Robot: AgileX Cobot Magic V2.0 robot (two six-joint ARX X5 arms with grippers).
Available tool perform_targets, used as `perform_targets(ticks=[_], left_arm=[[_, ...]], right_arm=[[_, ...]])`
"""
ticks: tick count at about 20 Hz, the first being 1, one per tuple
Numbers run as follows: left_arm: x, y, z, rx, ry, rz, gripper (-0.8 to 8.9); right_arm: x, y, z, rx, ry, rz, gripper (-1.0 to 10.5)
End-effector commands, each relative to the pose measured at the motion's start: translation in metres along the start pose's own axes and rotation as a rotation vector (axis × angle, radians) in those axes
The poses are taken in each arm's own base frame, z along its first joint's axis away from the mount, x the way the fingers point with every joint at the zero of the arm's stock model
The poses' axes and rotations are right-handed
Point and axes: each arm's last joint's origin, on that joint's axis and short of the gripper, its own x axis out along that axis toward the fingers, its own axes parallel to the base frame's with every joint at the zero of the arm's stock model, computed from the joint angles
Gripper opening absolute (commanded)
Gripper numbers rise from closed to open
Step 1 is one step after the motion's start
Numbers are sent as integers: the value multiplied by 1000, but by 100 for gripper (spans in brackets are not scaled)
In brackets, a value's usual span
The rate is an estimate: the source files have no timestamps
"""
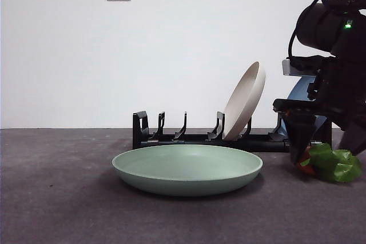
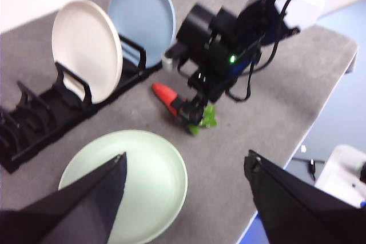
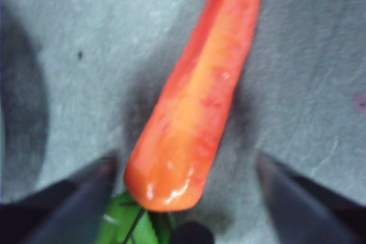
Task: Take the green plate from the plate rack,put the plate on the table,take the carrot from the table,put the carrot in the plate
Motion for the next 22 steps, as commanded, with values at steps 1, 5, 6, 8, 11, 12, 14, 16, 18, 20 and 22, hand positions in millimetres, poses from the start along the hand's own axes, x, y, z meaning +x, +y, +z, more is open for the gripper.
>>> perform_targets(ticks=[1, 5, 6, 8, 11, 12, 14, 16, 18, 20, 22], left_arm=[[1, -1, -2, -13, 15, -3, 347], [1, -1, -3, -27, 18, -1, 347], [1, -1, -3, -27, 18, -1, 347], [1, -1, -3, -27, 18, -1, 347], [1, -1, -3, -27, 17, 1, 347], [1, -1, -3, -27, 17, 1, 347], [1, -1, -3, -27, 17, 0, 347], [1, -1, -3, -27, 18, 0, 347], [1, -1, -3, -27, 18, 0, 347], [1, -1, -3, -27, 18, -1, 347], [1, -1, -3, -26, 21, -1, 347]], right_arm=[[1, 0, 1, 10, -5, -2, 110], [1, 1, 0, 8, -2, 6, -16], [-1, 1, 0, 5, 4, 6, -16], [-17, 4, -2, -24, -6, 12, -16], [-62, 27, -5, -93, -109, 92, -16], [-76, 40, -8, -124, -152, 126, -17], [-88, 68, -14, -191, -195, 195, -16], [-86, 88, -18, -227, -198, 240, -16], [-75, 109, -22, -259, -188, 277, -16], [-59, 120, -23, -274, -170, 285, -17], [-37, 129, -25, -278, -138, 283, -16]])
